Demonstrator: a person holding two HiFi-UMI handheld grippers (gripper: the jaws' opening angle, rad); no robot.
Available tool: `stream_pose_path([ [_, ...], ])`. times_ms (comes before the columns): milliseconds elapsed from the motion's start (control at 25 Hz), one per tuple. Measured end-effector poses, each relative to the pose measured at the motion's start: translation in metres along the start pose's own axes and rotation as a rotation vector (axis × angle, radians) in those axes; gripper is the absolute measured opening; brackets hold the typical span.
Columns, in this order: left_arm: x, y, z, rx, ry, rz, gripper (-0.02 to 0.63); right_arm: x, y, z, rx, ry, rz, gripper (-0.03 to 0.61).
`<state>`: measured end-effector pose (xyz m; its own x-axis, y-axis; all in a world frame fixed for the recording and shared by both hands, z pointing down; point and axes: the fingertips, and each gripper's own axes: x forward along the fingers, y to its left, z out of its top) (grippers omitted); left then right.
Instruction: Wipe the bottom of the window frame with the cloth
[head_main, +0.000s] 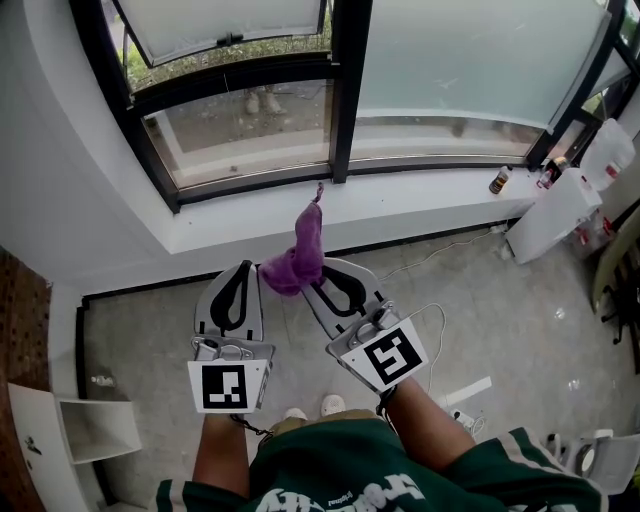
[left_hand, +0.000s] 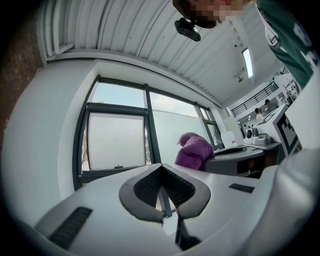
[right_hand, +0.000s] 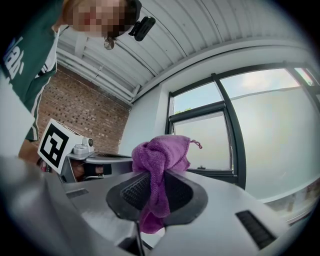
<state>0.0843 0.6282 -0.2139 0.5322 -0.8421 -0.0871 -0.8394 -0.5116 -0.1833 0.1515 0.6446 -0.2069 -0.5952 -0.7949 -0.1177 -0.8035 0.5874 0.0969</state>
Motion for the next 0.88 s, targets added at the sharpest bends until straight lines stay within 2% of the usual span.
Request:
stream_pose_path([
  [440,0.022,0.002,-0.006,0.026,0.002,0.056,0.006,0.006,-0.032,-0.010,-0.010,-0.015,0.035,0.069],
  [680,0.044,0.041,-0.026,0.032,-0.012,0.088,0.006,0.043,-0.046,-0.031,-0.014,-0.030,0.033,0.069],
  [880,0.072,0.085,-0.065,0.052,-0.015,0.110,0.006,0.090,-0.061,-0.074,0.008,-0.040,0.028,0.069],
])
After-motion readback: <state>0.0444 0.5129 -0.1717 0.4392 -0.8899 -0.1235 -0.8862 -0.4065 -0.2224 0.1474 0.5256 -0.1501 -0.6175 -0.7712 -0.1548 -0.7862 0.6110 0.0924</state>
